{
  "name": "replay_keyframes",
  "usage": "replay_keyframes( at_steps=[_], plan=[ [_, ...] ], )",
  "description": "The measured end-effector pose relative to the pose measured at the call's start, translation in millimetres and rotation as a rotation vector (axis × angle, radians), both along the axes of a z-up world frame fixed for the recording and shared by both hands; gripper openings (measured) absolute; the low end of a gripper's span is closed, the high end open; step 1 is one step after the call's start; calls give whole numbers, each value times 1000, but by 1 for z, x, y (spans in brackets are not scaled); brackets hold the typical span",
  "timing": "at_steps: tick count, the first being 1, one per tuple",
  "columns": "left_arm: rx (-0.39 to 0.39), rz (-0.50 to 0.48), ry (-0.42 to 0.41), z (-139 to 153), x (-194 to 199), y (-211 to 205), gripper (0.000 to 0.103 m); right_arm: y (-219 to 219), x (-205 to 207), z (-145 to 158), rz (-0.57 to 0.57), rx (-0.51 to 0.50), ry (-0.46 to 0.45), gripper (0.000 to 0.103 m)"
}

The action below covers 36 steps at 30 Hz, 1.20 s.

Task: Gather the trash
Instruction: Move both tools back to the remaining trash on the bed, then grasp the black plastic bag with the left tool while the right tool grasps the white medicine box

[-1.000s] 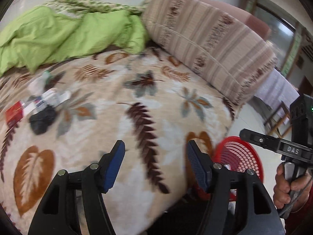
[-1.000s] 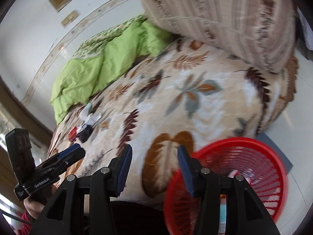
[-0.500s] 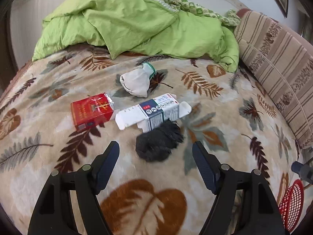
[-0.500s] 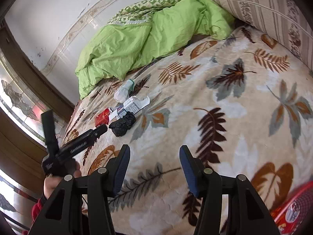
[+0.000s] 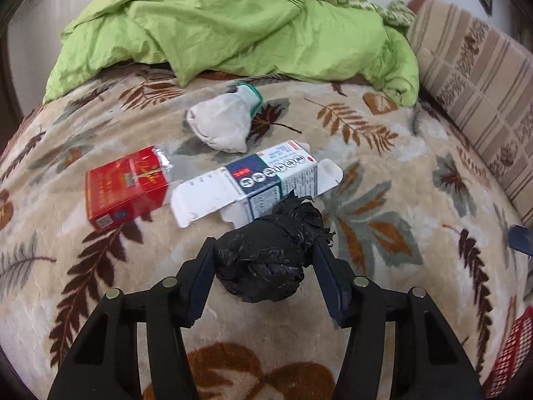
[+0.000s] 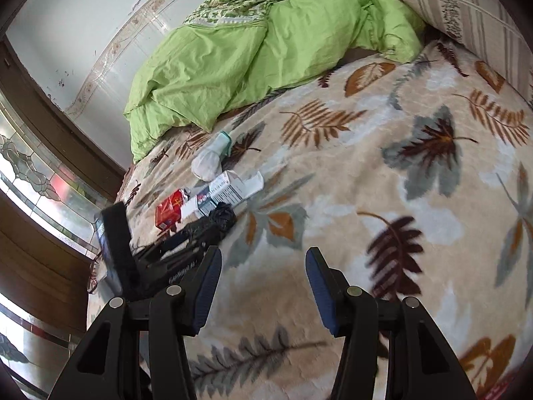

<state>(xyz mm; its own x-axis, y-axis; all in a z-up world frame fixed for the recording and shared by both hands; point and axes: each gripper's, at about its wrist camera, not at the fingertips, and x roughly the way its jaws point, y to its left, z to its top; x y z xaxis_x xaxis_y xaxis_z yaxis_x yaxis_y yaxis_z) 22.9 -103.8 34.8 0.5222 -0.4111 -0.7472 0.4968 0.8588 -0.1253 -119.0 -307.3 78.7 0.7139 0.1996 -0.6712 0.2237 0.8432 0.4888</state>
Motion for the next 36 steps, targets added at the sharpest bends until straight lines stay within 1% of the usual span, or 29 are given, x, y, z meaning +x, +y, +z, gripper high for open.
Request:
replay_keyframes(
  at_steps=[2, 3, 5, 7, 8, 9, 10, 12, 14, 17, 18, 20, 21, 23, 24, 28, 31, 32, 33, 34, 35, 36],
  plan=[
    [-67, 21, -1, 12, -6, 16, 56, 4, 27, 1, 29, 0, 1, 57],
    [-91, 33, -26, 21, -11, 25, 56, 5, 38, 1, 43, 0, 3, 57],
    [-121, 75, -97, 37, -17, 39, 56, 11, 73, -2, 70, -13, 6, 57],
    [-133, 173, -178, 49, -15, 56, 56, 16, 107, -8, 107, 4, 13, 57],
    [-137, 206, -198, 50, -12, 62, 56, 17, 120, -11, 109, 19, 13, 57],
    [-141, 258, -206, 50, -7, 71, 56, 19, 139, -16, 119, 38, 16, 57],
    [-142, 306, -193, 47, 0, 79, 56, 21, 158, -22, 136, 61, 29, 57],
    [-156, 358, -146, 40, 14, 91, 56, 22, 191, -33, 132, 90, 46, 57],
    [-162, 401, -120, 36, 24, 100, 56, 25, 216, -44, 160, 113, 75, 56],
    [-170, 424, -115, 35, 30, 108, 56, 27, 238, -60, 165, 101, 128, 52],
    [-173, 426, -114, 35, 31, 110, 56, 27, 240, -66, 176, 113, 149, 50],
    [-177, 431, -110, 36, 34, 114, 56, 28, 235, -73, 178, 104, 180, 50],
    [-180, 437, -111, 36, 35, 117, 56, 29, 230, -76, 191, 102, 199, 50],
    [-180, 443, -112, 36, 38, 120, 56, 31, 213, -76, 225, 139, 215, 50],
    [-186, 446, -109, 36, 39, 122, 56, 35, 200, -74, 241, 160, 217, 50],
    [-204, 465, -101, 36, 43, 129, 56, 61, 140, -78, 284, 240, 277, 50],
    [-206, 471, -97, 36, 43, 132, 56, 79, 109, -76, 344, 263, 298, 50],
    [-208, 471, -96, 36, 43, 133, 56, 82, 104, -73, 357, 257, 289, 50],
    [-209, 470, -95, 36, 43, 133, 56, 85, 99, -65, 369, 219, 268, 50],
    [-209, 468, -95, 37, 42, 132, 56, 89, 97, -56, 380, 142, 241, 51],
    [-207, 465, -96, 37, 42, 132, 56, 93, 99, -47, 394, 63, 213, 58],
    [-206, 462, -98, 37, 41, 131, 56, 95, 100, -43, 404, 26, 199, 61]
  ],
)
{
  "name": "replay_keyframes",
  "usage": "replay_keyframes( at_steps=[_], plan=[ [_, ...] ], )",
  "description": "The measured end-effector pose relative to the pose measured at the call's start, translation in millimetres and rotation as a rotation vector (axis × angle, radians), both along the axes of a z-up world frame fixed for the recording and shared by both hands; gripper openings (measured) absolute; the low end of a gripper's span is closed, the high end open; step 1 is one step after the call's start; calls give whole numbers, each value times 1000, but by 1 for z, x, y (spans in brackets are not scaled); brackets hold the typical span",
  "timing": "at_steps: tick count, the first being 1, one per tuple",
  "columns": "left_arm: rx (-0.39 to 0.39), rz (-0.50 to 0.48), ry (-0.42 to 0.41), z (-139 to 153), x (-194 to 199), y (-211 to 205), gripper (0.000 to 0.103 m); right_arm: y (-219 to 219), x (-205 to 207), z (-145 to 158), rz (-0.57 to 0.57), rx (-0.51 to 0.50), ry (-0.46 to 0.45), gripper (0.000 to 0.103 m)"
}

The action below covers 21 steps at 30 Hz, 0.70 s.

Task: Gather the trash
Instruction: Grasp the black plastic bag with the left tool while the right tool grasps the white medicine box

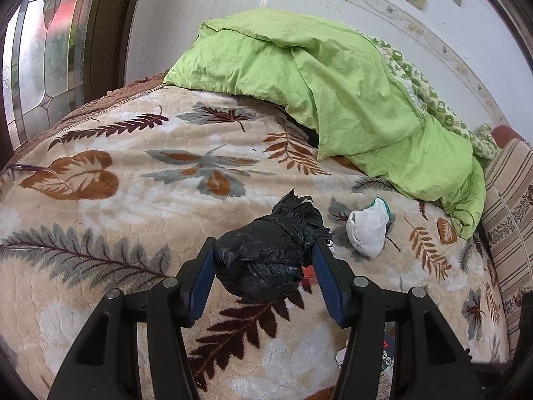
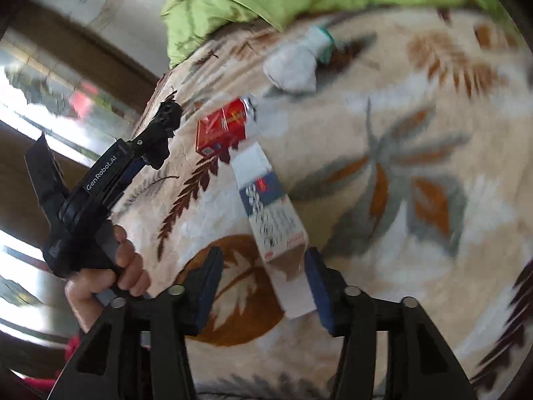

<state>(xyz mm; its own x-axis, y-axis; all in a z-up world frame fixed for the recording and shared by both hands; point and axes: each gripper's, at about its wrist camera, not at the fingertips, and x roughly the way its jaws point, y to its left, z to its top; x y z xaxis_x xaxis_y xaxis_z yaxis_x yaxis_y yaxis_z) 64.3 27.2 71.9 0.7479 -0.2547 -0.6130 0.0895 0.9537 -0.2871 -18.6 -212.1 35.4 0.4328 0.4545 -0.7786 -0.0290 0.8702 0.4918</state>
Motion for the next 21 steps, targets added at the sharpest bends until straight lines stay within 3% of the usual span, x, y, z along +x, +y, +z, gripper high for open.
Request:
replay_keyframes(
  at_steps=[3, 7, 9, 12, 17, 19, 21],
  plan=[
    [-2, -6, -2, 1, -1, -1, 56, 5, 11, 5, 13, -87, -64, 62],
    [-4, -10, 11, -2, 0, -1, 56, 19, 32, -18, 24, -102, -40, 61],
    [-3, -15, 10, -2, 0, -2, 56, 27, 35, -26, 16, -103, -25, 41],
    [-3, -31, 3, 0, -1, -6, 56, 34, 29, -24, -7, -122, -55, 33],
    [6, -80, -13, 3, -7, -19, 56, 16, 6, -3, -227, -145, -167, 32],
    [16, -106, -19, 3, -12, -27, 56, 9, -3, 9, -332, -190, -227, 32],
    [24, -133, -28, 5, -17, -33, 56, 7, -7, 18, -367, -248, -283, 32]
  ],
)
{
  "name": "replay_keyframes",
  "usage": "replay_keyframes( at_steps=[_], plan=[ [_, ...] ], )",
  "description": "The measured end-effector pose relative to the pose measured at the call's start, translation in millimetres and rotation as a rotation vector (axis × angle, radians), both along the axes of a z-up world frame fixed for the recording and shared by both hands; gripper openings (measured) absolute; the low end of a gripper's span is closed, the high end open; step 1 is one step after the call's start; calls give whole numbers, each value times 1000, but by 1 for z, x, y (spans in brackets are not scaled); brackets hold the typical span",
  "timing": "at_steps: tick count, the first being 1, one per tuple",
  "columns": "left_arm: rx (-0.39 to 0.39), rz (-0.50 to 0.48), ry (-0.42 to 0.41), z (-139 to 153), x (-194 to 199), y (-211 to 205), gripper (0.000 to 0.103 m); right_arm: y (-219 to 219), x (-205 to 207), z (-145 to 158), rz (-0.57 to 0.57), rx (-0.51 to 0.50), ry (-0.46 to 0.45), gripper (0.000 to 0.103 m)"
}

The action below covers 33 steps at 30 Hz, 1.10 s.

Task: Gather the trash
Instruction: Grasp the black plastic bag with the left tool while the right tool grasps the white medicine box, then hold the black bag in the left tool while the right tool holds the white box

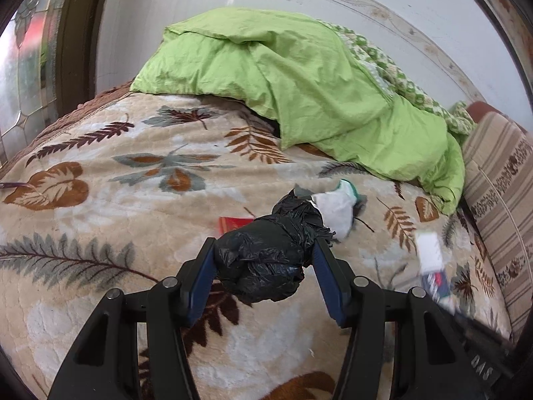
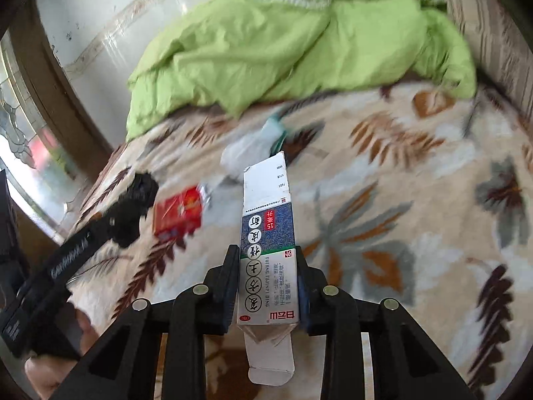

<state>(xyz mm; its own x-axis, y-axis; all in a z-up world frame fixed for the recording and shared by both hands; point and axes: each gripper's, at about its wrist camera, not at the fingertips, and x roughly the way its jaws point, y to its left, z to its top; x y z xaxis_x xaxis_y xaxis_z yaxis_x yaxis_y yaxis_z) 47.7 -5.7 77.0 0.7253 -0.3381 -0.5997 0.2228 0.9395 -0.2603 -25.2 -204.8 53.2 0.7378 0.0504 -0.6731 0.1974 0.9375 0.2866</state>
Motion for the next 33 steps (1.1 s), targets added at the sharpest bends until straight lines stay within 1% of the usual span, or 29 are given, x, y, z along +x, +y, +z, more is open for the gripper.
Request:
replay_keyframes(
  at_steps=[1, 4, 6, 10, 15, 19, 24, 33],
  plan=[
    [6, -15, -7, 1, -3, -4, 56, -3, -1, 4, -24, -18, -23, 32],
    [23, -51, -17, 1, -11, -14, 56, -17, -5, 7, -58, 31, -61, 32],
    [32, -70, -20, 1, -14, -21, 56, -20, -4, 7, -72, 24, -65, 32],
    [54, -95, -25, -1, -20, -33, 56, -28, -5, 9, -85, 54, -78, 32],
    [93, -104, -48, -1, -28, -45, 56, -31, -13, 15, -80, 89, -96, 32],
    [124, -108, -62, -3, -32, -52, 56, -30, -16, 16, -64, 79, -108, 32],
    [156, -111, -83, -3, -34, -58, 56, -34, -17, 14, -61, 90, -108, 32],
    [164, -104, -88, -2, -33, -59, 56, -37, -12, 10, -50, 120, -105, 32]
  ],
)
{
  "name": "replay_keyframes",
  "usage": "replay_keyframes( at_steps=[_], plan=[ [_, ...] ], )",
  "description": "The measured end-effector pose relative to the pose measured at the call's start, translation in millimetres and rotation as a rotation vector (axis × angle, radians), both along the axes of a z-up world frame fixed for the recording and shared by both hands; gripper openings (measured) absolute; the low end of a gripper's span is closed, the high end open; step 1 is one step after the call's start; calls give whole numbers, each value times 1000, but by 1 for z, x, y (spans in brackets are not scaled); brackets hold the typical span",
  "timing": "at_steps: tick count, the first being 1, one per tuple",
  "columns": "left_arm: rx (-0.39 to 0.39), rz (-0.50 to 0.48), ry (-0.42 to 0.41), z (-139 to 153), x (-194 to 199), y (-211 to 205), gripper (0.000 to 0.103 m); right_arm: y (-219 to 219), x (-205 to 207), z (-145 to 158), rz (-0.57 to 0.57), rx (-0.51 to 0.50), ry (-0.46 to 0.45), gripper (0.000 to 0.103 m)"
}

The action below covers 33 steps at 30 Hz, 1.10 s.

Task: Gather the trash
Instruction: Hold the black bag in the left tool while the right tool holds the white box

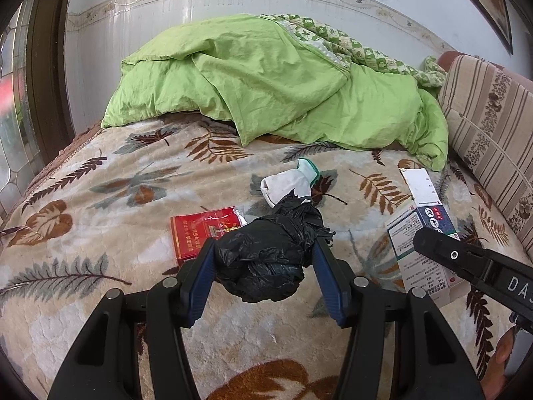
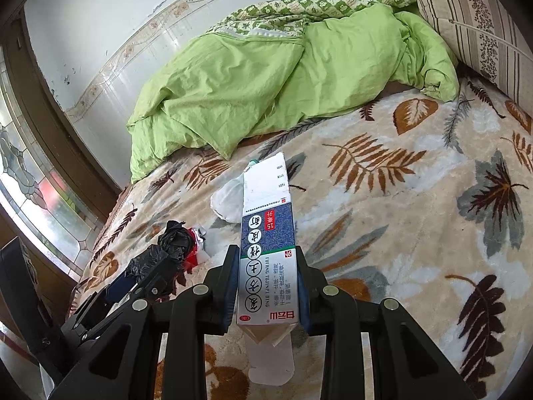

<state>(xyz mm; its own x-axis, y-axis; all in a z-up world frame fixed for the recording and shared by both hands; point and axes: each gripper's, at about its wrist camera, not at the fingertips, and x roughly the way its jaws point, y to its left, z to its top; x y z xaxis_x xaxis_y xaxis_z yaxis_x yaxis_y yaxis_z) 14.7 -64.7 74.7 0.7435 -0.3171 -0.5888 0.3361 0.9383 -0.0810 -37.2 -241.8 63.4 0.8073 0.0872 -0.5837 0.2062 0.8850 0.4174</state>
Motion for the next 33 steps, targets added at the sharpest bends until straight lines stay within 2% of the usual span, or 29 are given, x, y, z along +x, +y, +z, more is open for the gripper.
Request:
replay_keyframes(
  at_steps=[33],
  plan=[
    [7, 12, -5, 0, 2, 1, 56, 2, 0, 2, 6, 4, -5, 32]
  ],
)
